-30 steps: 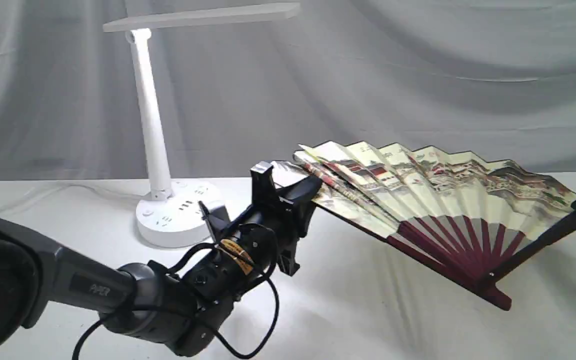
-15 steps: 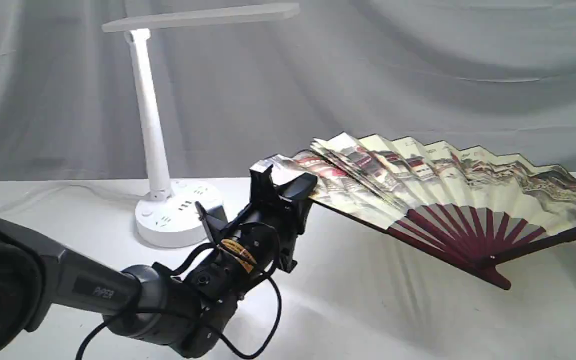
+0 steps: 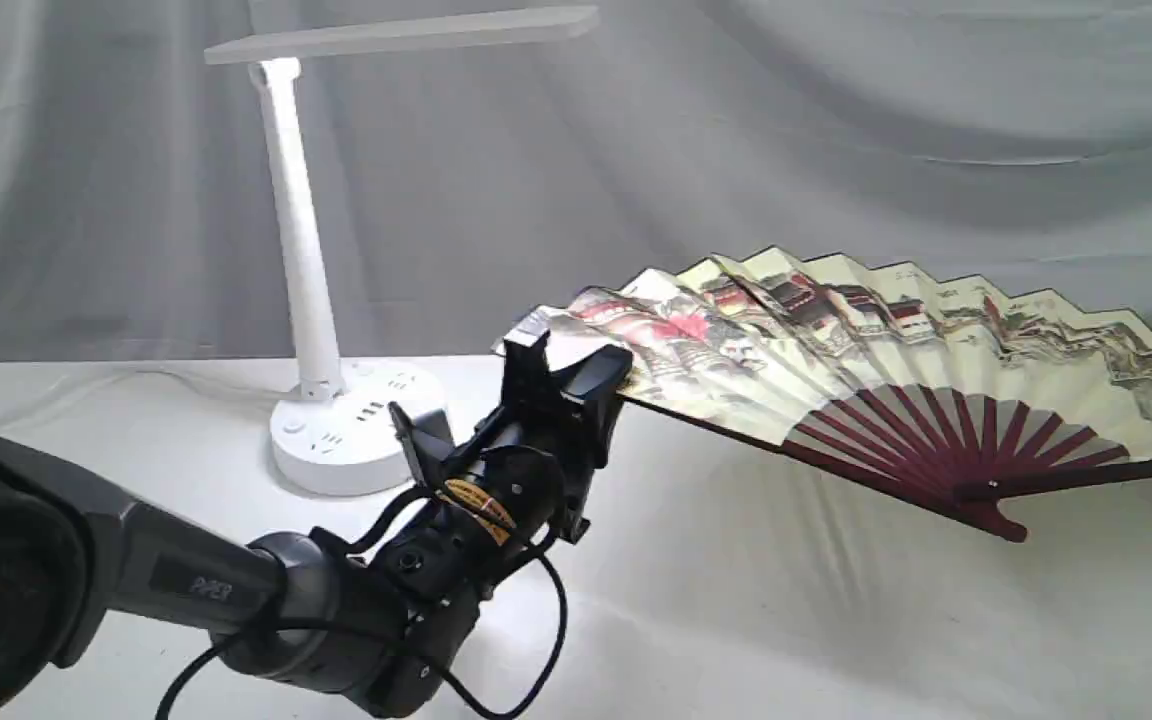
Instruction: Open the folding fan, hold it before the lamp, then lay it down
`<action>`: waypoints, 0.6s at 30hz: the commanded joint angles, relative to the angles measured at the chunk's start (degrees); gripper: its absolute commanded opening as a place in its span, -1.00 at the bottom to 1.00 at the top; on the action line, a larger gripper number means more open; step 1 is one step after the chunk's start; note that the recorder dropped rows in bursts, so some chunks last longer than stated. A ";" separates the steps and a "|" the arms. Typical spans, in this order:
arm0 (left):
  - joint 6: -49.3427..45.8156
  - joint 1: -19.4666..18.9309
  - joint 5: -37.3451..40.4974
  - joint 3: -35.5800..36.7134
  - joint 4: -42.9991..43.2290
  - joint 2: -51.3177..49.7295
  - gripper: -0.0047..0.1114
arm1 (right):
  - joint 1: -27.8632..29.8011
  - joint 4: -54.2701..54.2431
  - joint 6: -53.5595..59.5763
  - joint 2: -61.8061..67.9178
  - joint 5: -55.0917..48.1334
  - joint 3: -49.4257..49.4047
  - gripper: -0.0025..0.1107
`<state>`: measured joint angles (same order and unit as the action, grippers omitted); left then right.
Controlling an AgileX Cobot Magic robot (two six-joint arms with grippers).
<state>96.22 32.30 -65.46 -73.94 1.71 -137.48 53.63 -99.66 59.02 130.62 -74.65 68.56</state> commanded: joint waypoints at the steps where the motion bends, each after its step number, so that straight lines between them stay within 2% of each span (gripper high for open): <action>1: 2.29 -0.72 -4.51 -0.37 -6.42 0.89 -0.92 | 1.88 -0.29 3.65 -0.35 4.69 -0.05 -0.96; 11: 2.29 -0.72 -4.51 -0.37 -6.64 0.89 -0.92 | 2.15 -0.29 3.65 -0.35 4.69 -0.05 -0.96; 18: 2.29 -0.72 -4.51 -0.27 -6.64 0.89 -0.92 | 4.39 -0.29 3.75 -0.35 4.69 -0.05 -0.96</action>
<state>95.30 32.83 -65.02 -73.94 1.57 -137.48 56.23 -98.70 59.02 130.62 -74.69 68.52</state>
